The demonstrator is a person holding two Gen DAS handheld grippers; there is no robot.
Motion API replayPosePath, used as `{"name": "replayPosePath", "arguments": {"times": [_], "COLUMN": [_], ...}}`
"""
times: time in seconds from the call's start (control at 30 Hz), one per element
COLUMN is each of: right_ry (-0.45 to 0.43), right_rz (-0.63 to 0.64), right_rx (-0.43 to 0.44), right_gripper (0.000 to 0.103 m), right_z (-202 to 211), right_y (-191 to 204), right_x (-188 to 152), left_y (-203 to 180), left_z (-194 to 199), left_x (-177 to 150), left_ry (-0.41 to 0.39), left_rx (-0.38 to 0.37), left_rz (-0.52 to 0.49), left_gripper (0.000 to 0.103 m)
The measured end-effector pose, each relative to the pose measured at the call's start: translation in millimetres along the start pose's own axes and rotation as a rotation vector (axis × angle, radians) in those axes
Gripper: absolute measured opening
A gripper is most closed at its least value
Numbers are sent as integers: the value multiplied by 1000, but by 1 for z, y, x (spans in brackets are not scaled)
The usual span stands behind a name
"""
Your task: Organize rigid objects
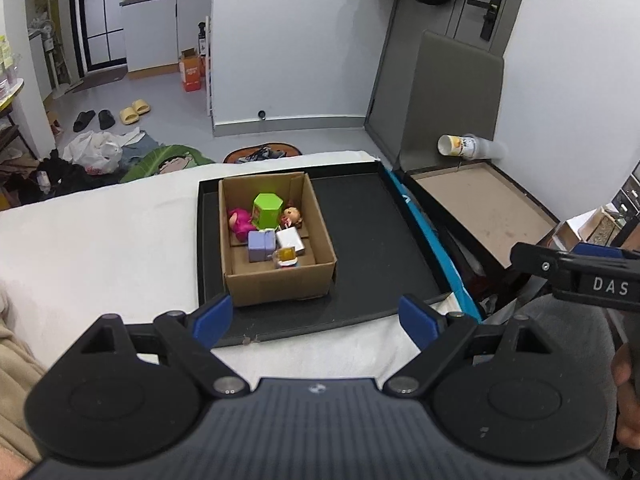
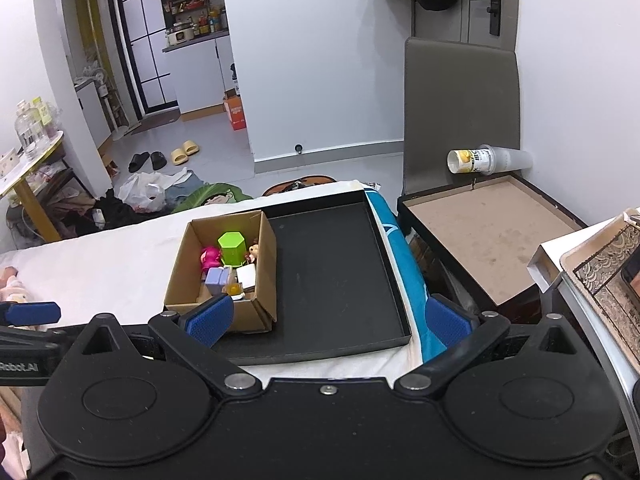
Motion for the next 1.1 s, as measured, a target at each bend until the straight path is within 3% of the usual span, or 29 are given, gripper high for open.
{"name": "replayPosePath", "arguments": {"times": [1.1], "right_ry": [-8], "right_rz": [-3], "right_rx": [-5], "right_gripper": [103], "right_z": [5], "right_y": [5], "right_x": [-6], "left_y": [-4], "left_z": [3], "left_x": [-1], "left_ry": [-4], "left_rx": [-8], "left_rz": [2], "left_gripper": [90]}}
Point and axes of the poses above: each gripper's, at about its wrist camera, not at the fingertips, and z roughly against the way its jaws point, y to its left, x to its top, the point moved 5 cm from there along -z, roughly the way its jaws point, and after that the axes turned 5 degrees about y, right-handed, at the moved point
